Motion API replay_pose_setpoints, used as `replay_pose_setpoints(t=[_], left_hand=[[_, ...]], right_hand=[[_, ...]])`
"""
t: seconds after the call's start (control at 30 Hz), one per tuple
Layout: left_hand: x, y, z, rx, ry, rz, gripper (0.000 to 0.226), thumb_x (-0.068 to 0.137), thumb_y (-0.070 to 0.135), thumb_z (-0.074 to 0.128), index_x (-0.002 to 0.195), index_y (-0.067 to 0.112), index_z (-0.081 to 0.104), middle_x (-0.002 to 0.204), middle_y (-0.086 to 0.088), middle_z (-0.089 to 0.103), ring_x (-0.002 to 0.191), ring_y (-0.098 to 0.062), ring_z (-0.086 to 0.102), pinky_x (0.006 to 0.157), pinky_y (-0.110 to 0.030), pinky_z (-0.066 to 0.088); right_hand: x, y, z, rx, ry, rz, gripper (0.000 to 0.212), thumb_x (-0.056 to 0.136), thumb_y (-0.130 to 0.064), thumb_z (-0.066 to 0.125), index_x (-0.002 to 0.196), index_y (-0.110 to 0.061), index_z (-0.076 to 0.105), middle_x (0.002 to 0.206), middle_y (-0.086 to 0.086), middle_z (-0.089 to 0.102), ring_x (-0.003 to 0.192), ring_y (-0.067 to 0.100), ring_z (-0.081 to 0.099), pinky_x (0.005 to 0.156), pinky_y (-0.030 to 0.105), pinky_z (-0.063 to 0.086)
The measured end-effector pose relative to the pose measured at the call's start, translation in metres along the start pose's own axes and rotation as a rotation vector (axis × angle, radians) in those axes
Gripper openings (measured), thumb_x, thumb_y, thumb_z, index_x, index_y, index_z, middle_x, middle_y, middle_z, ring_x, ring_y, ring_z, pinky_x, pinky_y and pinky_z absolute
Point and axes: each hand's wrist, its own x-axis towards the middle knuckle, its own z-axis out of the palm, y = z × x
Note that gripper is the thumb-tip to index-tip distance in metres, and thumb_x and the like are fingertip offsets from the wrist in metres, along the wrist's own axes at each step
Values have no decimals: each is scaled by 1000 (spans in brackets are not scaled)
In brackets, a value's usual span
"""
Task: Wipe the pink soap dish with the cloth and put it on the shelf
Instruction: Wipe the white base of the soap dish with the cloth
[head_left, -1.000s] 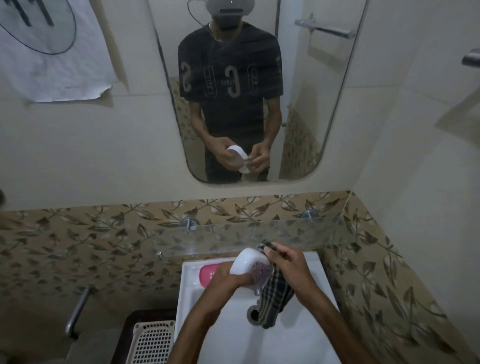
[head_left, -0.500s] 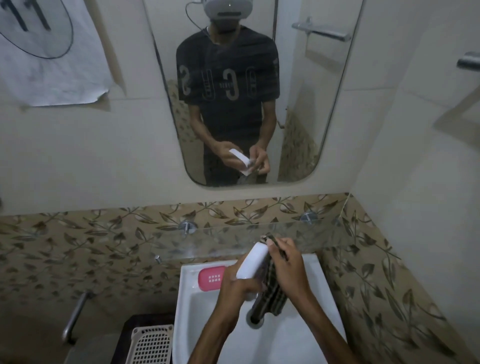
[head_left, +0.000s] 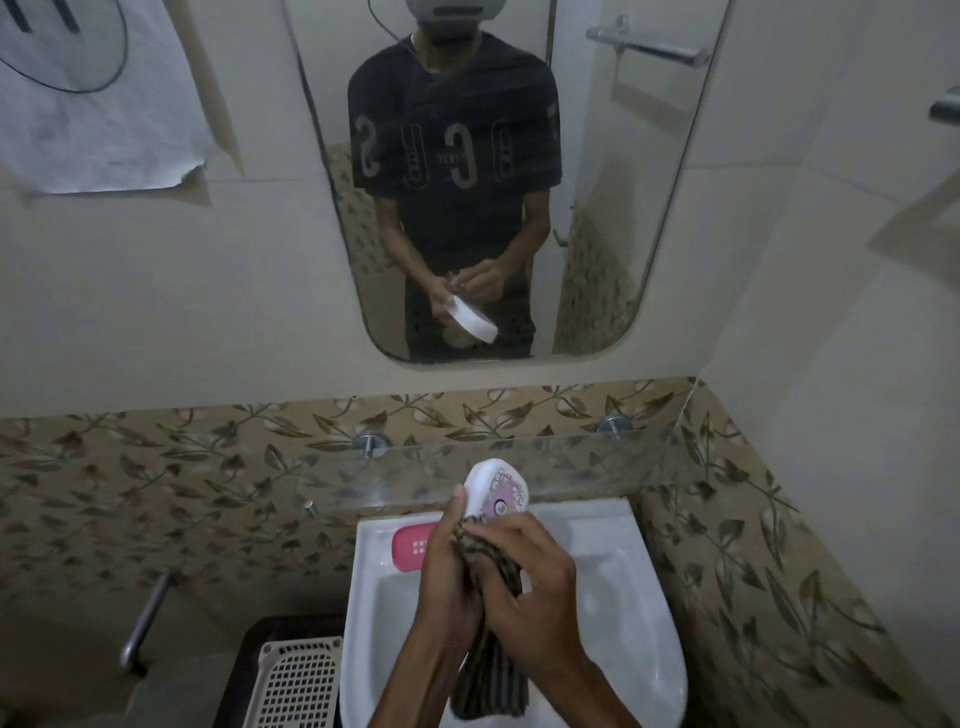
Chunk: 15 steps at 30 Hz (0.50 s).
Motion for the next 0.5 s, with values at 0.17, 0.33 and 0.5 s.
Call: replay_pose_setpoints(t=[0.17,0.33,0.5], left_hand=[[3,-14,2,58,-44,89,47,106,38,51,128,0,68,118,-19,75,110,-29,74,91,-39,60],[5,-23,-17,251,120,122,53,83,47,74,122,10,75,116,-11,79,104,-29,76,74,-35,63],[-1,-18,-30,372,208,170,52,73,57,75,111,22,81,113,-10,80,103,-27,76,74,-34,60]], right_hand=[[33,31,1,-39,126,210,23,92,0,72,110,-14,76,109,-3,72,105,-1,67,92,18,55],[36,69,2,-4,157,545,17,96,-13,69,106,-27,75,105,-11,71,101,-1,66,88,19,54],[8,108,-9,105,163,902,24,93,-10,73,79,-28,74,73,-23,75,84,7,71,66,15,53]])
